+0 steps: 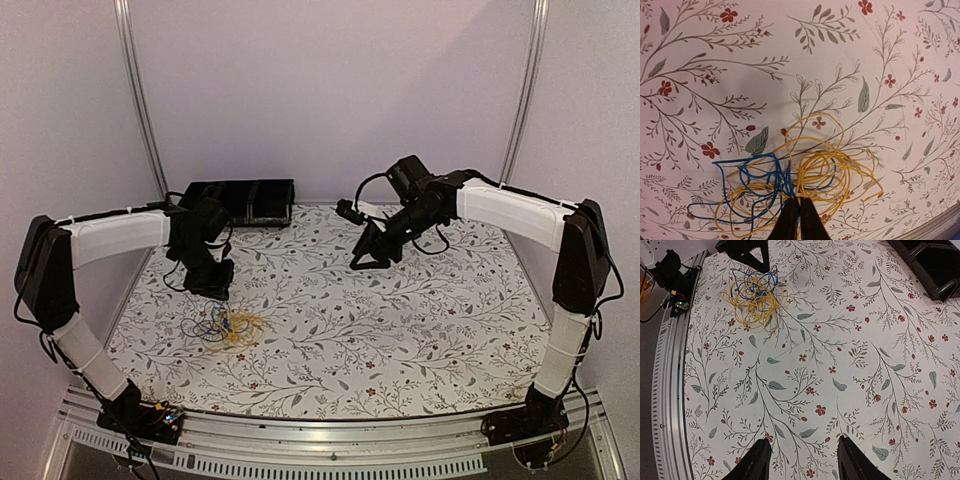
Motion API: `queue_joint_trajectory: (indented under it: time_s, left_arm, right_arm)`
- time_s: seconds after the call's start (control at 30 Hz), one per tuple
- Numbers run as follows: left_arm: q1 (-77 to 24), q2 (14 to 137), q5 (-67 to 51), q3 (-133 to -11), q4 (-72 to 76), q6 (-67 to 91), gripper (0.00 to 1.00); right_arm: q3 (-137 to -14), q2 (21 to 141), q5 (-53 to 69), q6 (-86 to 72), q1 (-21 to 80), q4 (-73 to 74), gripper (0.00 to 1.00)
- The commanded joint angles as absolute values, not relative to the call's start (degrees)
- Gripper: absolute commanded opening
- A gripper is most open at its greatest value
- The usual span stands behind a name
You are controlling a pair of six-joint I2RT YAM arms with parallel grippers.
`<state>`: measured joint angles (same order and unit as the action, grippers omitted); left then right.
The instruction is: Untangle the cables
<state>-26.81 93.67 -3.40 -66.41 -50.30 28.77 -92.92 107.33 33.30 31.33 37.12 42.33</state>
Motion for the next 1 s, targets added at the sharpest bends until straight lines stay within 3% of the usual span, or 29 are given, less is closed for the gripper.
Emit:
queue_joint_trajectory:
  time_s: [0.0, 0.37, 0.43, 0.6, 0.77, 0.83, 0.9, 0.97]
  left_arm:
    - [-29.3, 95.1, -1.8, -70.1, -53.8, 28.3, 0.17]
    - [-30.8, 97.6, 4.7, -72.0, -61.2, 28.5, 0.40]
    - [-30.9, 97.9, 4.0, -71.1, -61.1, 28.8, 0.39]
    - [-30.9, 98.3, 3.5, -71.4, -60.3, 28.6, 0.20]
    - [-30.9, 98.4, 4.3, -72.5, -60.5, 28.0, 0.09]
    - [-30.9, 98.7, 4.2, -72.3, -60.7, 28.0, 0.09]
    - [-30.9, 98.8, 4.6, -71.8, -60.8, 28.2, 0.18]
    - [-30.9, 98.6, 5.0, -71.2, -60.6, 28.2, 0.19]
  right_arm:
    - [-93.4, 106.5, 33.8, 30.6, 37.2, 41.2, 0.49]
    - [-94.1, 107.9, 35.2, 29.8, 37.2, 40.8, 0.49]
    - [-93.8, 108.1, 35.7, 29.7, 37.2, 40.7, 0.49]
    - [-93.8, 108.3, 36.4, 29.3, 37.2, 40.4, 0.49]
    - [-93.8, 108.4, 36.5, 29.1, 37.2, 40.3, 0.49]
    - [-93.8, 108.4, 36.5, 29.0, 37.2, 40.3, 0.49]
    - [-93.7, 108.4, 36.5, 28.9, 37.2, 40.3, 0.49]
    - [-93.7, 108.2, 36.5, 28.9, 37.2, 40.3, 0.49]
